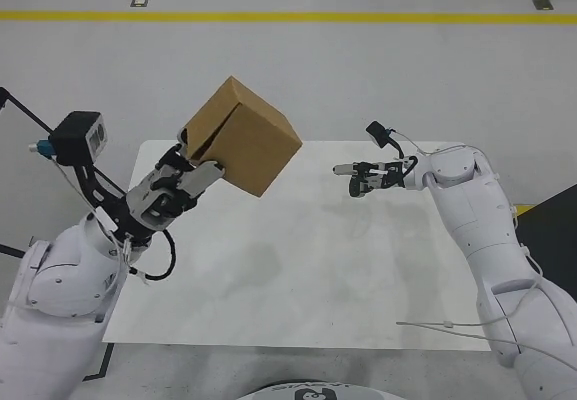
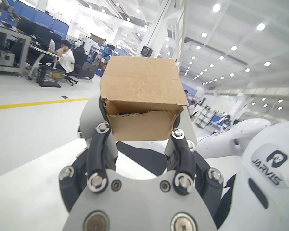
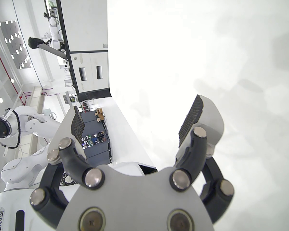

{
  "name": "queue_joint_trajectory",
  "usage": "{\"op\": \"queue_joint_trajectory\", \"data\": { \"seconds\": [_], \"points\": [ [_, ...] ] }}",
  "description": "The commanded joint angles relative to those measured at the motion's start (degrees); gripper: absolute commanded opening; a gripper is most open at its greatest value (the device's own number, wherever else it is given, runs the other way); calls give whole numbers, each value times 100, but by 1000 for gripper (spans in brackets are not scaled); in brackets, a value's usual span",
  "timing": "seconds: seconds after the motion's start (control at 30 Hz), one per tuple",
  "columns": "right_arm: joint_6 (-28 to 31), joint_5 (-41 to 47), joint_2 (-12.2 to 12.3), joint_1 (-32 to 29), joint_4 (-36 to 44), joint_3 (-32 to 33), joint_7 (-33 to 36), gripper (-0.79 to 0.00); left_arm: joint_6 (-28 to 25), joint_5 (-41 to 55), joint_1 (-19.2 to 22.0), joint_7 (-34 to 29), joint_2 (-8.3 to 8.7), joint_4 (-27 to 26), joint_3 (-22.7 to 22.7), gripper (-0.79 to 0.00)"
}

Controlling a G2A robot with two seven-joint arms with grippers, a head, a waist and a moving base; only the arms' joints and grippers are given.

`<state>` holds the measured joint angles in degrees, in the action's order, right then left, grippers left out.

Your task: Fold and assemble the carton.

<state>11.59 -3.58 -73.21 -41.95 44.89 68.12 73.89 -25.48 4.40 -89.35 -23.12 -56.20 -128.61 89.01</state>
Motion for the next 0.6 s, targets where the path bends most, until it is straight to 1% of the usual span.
{"op": "queue_joint_trajectory", "data": {
  "seconds": [0.0,0.1,0.13,0.37,0.47,0.5,0.57],
  "points": [
    [0,0,0,0,0,0,0,0,443,826,-65,-502,14,29,-111,-785],
    [0,0,0,0,0,0,0,0,917,1940,-130,-781,6,83,-214,-785],
    [0,0,0,0,0,0,0,0,966,1989,-111,-874,10,80,-190,-785],
    [0,0,0,0,0,0,0,0,972,2020,-114,-844,7,81,-196,-785],
    [0,0,0,0,0,0,0,0,1194,2500,-161,-678,-22,118,-280,-785],
    [0,0,0,0,0,0,0,0,1291,2927,-177,-609,-41,134,-316,-785],
    [0,0,0,0,0,0,0,0,1414,3476,-193,-594,-62,142,-355,-785]
  ]
}}
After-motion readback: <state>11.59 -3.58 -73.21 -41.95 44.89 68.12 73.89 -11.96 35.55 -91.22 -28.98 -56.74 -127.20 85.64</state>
